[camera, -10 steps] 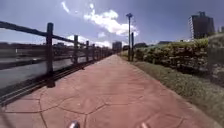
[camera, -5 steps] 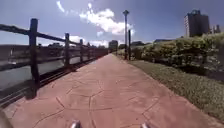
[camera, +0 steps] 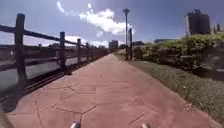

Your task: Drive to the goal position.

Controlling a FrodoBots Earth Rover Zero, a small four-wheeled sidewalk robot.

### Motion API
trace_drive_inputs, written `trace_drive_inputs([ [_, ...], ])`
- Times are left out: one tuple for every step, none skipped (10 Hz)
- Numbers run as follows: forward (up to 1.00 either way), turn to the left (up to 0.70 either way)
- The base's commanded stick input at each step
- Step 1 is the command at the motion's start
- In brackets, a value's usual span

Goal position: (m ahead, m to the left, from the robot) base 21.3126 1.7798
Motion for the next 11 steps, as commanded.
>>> trace_drive_inputs([
  [0.85,0.00],
  [0.85,0.00],
  [0.85,0.00],
  [0.85,0.00],
  [0.85,0.00],
  [0.85,0.00],
  [0.85,0.00],
  [0.85,0.00],
  [0.85,0.00],
  [0.85,0.00],
  [0.85,0.00],
])
